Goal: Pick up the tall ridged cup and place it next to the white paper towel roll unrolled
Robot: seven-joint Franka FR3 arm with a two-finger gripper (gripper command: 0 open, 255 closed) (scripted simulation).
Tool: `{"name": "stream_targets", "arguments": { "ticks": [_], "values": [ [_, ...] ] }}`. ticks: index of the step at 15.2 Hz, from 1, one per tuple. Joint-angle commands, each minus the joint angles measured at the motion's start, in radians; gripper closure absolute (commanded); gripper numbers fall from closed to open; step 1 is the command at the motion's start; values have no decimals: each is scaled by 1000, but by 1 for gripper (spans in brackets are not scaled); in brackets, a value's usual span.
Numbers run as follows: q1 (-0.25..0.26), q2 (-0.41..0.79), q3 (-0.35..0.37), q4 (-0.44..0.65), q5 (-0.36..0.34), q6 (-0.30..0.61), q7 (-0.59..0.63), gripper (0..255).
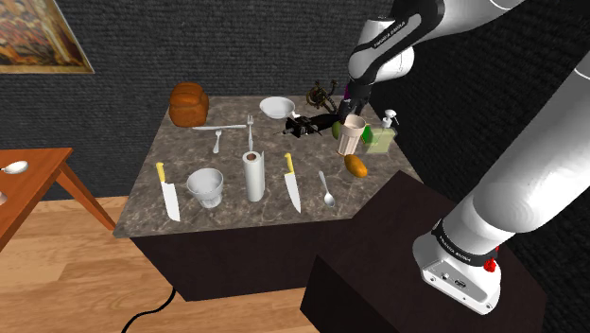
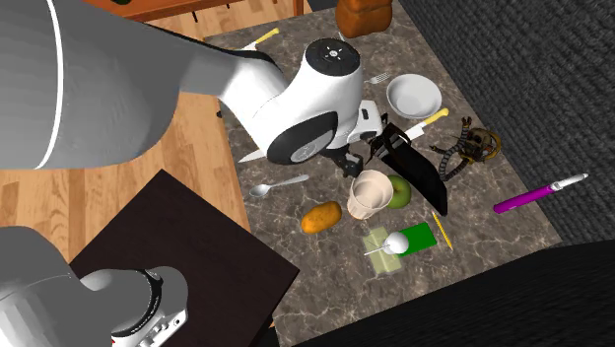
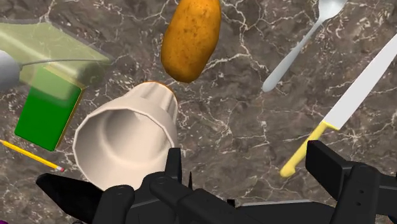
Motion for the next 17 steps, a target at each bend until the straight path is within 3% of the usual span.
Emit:
{"name": "stream_targets", "arguments": {
  "ticks": [1, 7, 17],
  "values": [
    [-13, 80, -8, 42, 16, 39, -28, 0],
    [-66, 296, -8, 183, 62, 114, -98, 0],
    [-87, 393, 14, 203, 89, 190, -118, 0]
  ]
}}
